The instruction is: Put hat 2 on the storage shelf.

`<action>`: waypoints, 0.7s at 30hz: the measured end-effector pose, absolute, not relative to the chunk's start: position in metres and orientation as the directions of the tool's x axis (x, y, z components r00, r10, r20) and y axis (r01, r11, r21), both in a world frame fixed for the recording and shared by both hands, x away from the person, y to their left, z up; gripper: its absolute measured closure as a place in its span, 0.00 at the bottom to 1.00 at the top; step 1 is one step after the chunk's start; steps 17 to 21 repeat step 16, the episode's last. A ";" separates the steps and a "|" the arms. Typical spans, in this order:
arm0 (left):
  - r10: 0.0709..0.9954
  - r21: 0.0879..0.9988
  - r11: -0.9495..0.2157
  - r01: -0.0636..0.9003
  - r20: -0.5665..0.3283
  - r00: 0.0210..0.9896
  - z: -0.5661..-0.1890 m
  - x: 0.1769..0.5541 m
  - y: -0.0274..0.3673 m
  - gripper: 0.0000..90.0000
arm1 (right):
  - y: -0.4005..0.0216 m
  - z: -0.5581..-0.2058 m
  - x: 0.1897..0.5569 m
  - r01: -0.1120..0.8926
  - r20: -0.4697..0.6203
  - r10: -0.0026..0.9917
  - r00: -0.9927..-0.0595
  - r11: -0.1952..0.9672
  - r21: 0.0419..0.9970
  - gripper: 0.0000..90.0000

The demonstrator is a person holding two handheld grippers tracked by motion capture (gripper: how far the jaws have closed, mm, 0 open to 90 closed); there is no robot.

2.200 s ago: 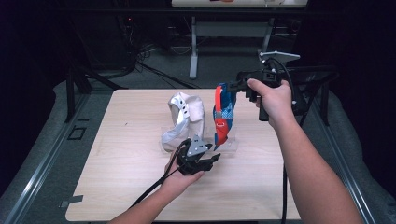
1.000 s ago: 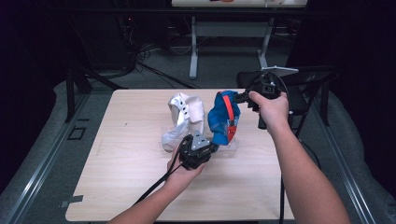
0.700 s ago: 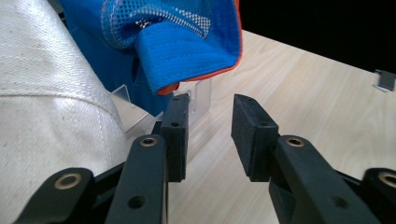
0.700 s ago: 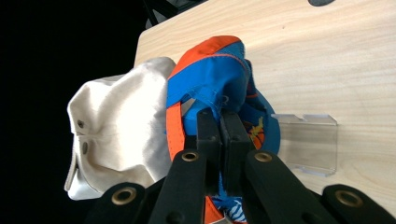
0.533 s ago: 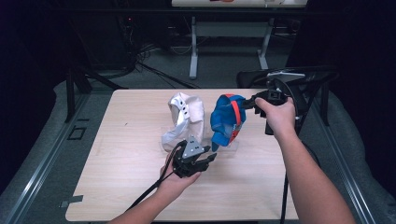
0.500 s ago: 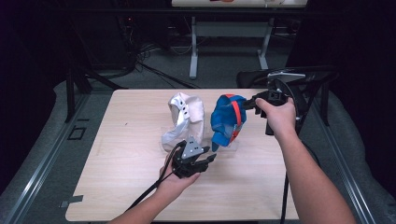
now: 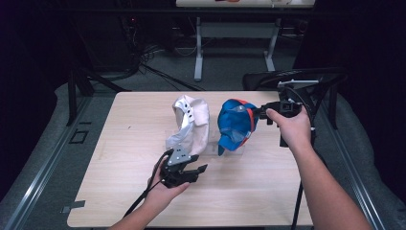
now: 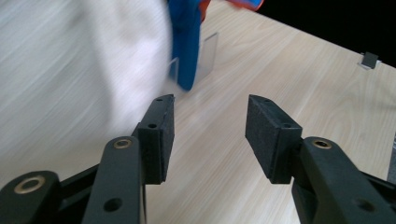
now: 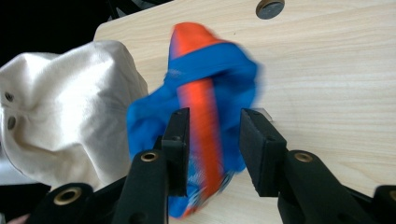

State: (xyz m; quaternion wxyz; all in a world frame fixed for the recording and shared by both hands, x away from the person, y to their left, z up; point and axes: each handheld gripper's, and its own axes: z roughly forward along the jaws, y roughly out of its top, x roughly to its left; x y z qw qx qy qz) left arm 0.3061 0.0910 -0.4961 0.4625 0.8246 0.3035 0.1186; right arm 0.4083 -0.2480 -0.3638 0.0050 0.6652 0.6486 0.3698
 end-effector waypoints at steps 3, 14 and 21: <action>0.621 0.833 -0.383 0.400 -0.089 0.779 -0.499 0.305 0.106 0.58 | -0.250 -0.365 0.401 0.853 0.458 0.880 -0.126 -0.140 0.503 0.69; 0.680 0.830 -0.356 0.431 -0.086 0.728 -0.504 0.293 0.167 0.55 | -0.245 -0.377 0.367 0.844 0.392 0.899 -0.194 -0.050 0.534 0.69; 0.696 0.829 -0.344 0.441 -0.090 0.712 -0.505 0.291 0.179 0.55 | -0.245 -0.380 0.360 0.845 0.397 0.895 -0.203 -0.045 0.533 0.69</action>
